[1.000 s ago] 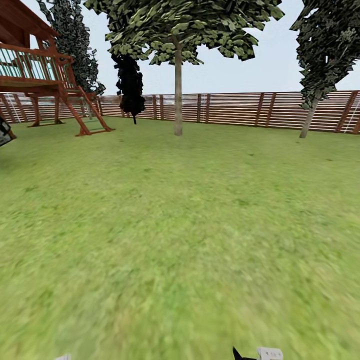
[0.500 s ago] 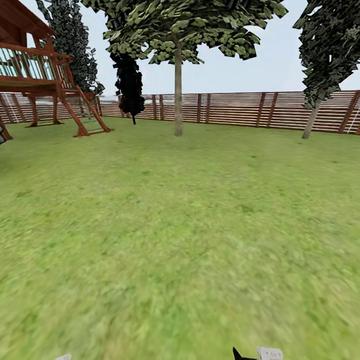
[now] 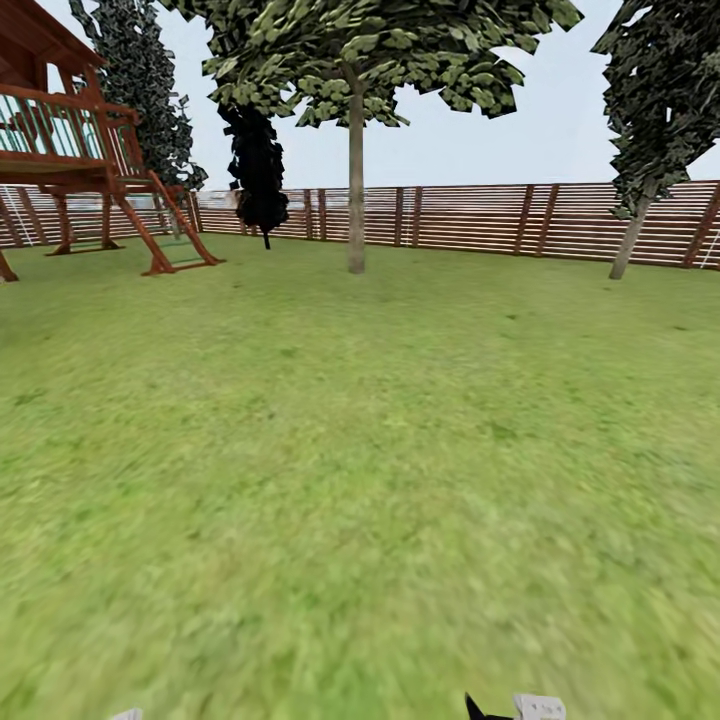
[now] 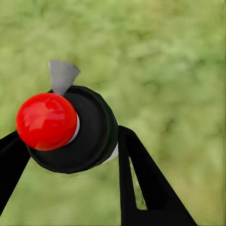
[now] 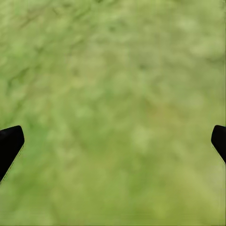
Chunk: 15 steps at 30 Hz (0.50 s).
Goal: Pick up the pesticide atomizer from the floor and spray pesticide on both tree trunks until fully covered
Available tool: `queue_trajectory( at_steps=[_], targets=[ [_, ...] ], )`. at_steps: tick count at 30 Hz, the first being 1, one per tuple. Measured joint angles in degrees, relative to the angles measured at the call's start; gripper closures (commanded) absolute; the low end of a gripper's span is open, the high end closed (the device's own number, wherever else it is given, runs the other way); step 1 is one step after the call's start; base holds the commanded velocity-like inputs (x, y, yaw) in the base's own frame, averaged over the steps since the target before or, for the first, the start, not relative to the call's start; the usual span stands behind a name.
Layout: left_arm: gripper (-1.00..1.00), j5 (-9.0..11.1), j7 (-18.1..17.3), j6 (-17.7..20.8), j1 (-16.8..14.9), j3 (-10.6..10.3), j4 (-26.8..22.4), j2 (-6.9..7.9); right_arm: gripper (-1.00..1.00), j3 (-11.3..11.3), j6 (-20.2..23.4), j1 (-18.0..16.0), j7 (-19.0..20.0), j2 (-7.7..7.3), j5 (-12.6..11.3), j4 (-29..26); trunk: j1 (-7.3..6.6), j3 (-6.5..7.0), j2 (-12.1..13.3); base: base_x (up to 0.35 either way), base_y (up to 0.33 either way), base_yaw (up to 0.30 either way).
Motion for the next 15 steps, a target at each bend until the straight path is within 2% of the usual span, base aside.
queue_trajectory(
  at_steps=[15],
  targets=[
    [1.0,0.0,0.0,0.0,0.0,-0.02,0.0,0.0,-1.0,0.0,0.0,-0.01,0.0,0.0,0.04,0.0,0.0,0.0,0.0,0.339,0.0,0.0]
  ],
)
